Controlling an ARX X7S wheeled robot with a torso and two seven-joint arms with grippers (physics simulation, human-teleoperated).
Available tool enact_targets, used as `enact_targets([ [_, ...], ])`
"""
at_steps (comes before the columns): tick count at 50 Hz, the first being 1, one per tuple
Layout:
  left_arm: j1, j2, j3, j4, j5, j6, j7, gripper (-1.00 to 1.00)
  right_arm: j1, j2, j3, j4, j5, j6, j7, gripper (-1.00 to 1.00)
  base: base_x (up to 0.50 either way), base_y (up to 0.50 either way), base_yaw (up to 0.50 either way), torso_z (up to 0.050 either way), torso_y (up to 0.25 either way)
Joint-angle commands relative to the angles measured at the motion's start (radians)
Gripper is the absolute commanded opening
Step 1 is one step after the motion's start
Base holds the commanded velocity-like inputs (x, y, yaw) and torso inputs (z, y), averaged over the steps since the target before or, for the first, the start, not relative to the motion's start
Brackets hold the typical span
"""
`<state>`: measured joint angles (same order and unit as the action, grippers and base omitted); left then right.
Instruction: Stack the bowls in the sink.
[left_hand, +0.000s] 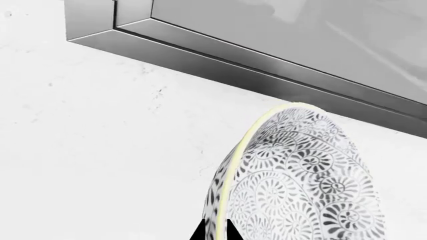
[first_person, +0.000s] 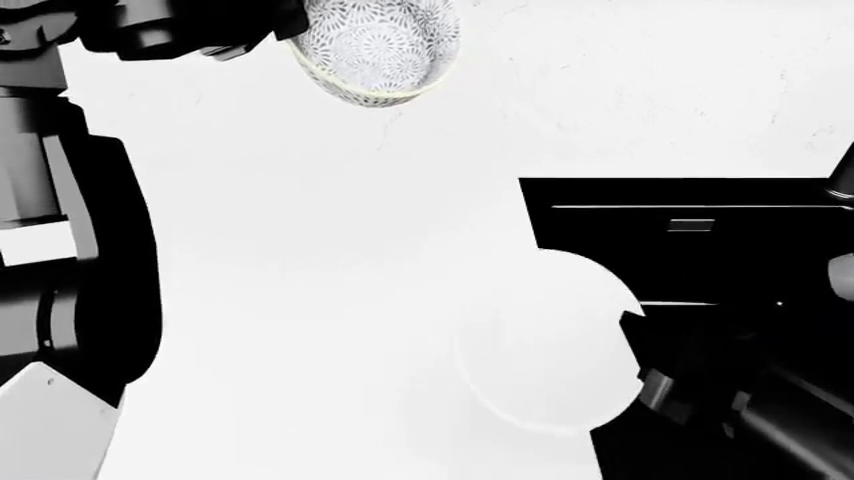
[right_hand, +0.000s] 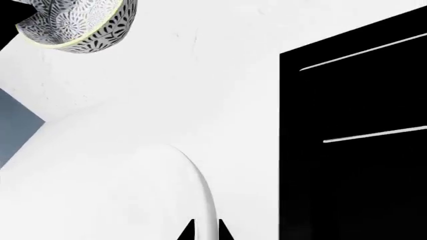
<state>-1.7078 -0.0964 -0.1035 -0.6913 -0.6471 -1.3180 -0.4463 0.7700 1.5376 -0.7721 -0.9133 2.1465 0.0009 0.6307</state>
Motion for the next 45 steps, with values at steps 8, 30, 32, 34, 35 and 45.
enact_targets([
  [8, 0.002, 0.027, -0.074, 0.126, -0.096, -0.093, -0.077, -1.0, 0.069, 0.033, 0.076, 0.025, 0.0, -0.014, 0.015, -1.0, -0.5, 0.0, 0.0, 0.0, 0.0],
  [30, 0.017, 0.034, -0.091, 0.177, -0.166, -0.123, -0.118, -1.0, 0.136, -0.032, 0.151, 0.217, 0.039, 0.07, -0.031, -1.0, -0.3, -0.03, 0.0, 0.0, 0.0],
  [32, 0.016, 0.036, -0.088, 0.175, -0.172, -0.122, -0.117, -1.0, 0.139, -0.024, 0.157, 0.227, 0.058, 0.066, -0.043, -1.0, 0.0, -0.5, 0.0, 0.0, 0.0],
  [34, 0.017, 0.034, -0.081, 0.17, -0.175, -0.117, -0.11, -1.0, 0.143, -0.023, 0.162, 0.235, 0.07, 0.07, -0.048, -1.0, 0.0, -0.5, 0.0, 0.0, 0.0],
  [35, 0.02, 0.032, -0.079, 0.17, -0.176, -0.116, -0.11, -1.0, 0.147, -0.028, 0.164, 0.24, 0.07, 0.077, -0.044, -1.0, 0.0, -0.5, 0.0, 0.0, 0.0],
  [45, 0.026, 0.033, -0.071, 0.167, -0.201, -0.113, -0.112, -1.0, 0.207, -0.099, 0.184, 0.31, 0.062, 0.178, 0.002, -1.0, 0.0, -0.5, 0.0, 0.0, 0.0],
])
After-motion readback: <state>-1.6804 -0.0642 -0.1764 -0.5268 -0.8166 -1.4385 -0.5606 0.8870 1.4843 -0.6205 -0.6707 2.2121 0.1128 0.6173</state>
